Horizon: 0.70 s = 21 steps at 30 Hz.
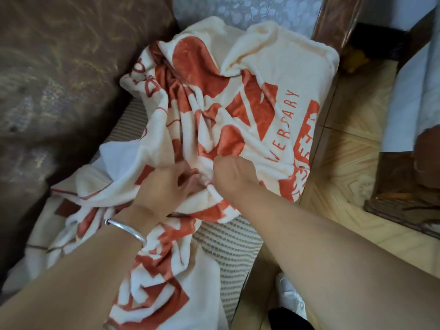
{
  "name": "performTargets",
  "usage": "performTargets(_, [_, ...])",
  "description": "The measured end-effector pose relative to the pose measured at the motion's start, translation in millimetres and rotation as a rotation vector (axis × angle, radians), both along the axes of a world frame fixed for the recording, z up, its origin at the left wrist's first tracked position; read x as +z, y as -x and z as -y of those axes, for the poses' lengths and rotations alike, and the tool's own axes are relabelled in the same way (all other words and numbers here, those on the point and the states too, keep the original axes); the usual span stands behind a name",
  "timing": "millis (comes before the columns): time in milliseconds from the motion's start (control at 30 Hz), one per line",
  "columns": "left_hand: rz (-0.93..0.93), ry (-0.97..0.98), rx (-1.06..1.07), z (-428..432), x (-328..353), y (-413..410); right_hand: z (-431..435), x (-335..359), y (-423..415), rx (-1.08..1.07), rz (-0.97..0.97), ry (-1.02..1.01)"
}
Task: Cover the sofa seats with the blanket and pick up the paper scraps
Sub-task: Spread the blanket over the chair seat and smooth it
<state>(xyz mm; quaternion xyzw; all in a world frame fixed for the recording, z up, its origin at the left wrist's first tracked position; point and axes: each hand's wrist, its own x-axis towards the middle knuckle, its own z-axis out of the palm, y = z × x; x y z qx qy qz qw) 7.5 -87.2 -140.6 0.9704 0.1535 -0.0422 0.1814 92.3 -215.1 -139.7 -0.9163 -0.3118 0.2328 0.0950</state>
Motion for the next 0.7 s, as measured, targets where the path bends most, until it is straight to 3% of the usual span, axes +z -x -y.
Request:
performTargets(133, [-0.577,-0.028,-0.206,-11,-1,37,-7,1,33,-0.023,-0.299,-0.013])
performTargets(200, [-0.728,-0.101,-0.257,-14,-5,52,-11,-6,45,0.008,-0.316,0.068])
performTargets(300, [-0.534,-0.031,-0.178,-13,-11,61,-14,-16,55,0.090,-0.087,0.157])
performTargets(367, [-0.373,0.068,-0.038,-14,-4,56,-12,-15,53,0.055,-0.061,0.131])
performTargets(400, [-0.386,0.118,0.024,-15,1,53,-11,-12,50,0.016,-0.098,0.139])
performTargets(533, [-0.780,0.366,0.238,-26,18,52,-9,3,27,-0.110,-0.179,0.313])
performTargets(633, [-0.882,0.554,0.378,-29,21,57,-16,3,22,-0.151,0.174,0.322])
performTargets(700, [-0.961,0.555,0.352,-20,27,57,-18,4,25,-0.145,0.328,0.261])
